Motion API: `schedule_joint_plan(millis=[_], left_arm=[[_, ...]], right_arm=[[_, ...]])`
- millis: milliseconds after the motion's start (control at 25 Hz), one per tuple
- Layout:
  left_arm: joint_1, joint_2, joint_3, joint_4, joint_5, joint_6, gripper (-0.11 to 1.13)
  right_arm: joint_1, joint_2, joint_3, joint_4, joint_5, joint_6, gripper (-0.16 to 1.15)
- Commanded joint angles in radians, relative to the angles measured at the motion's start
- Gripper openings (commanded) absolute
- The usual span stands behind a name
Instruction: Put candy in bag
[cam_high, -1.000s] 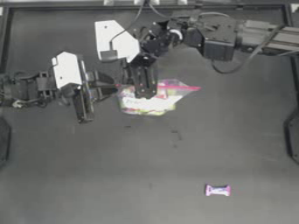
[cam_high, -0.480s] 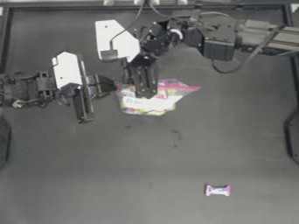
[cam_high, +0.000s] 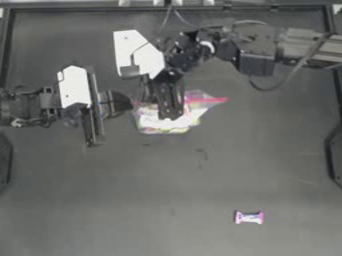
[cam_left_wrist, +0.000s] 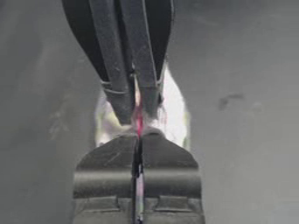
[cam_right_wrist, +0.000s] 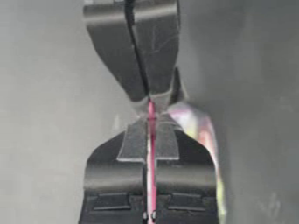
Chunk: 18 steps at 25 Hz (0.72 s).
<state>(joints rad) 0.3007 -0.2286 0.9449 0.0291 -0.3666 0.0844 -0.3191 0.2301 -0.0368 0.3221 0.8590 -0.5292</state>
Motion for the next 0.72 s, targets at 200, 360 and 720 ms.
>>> schedule_joint_plan(millis=[200,360,720], left_arm=[[0.006,-0.055,-0.009,0.002,-0.005,0.000,0.04],[0.006,-0.055,-0.009,0.002,-0.005,0.000,0.04],[0.006,-0.054,-0.008,0.002,-0.005,0.000,0.04]], right_arm=[[-0.018,-0.071,0.061,-0.008,-0.020,0.017,0.06],[-0.025,-0.084,0.087,-0.029,-0.023,0.035,0.06],[-0.048,-0.095,0.133,-0.066,-0.023,0.063,0.06]])
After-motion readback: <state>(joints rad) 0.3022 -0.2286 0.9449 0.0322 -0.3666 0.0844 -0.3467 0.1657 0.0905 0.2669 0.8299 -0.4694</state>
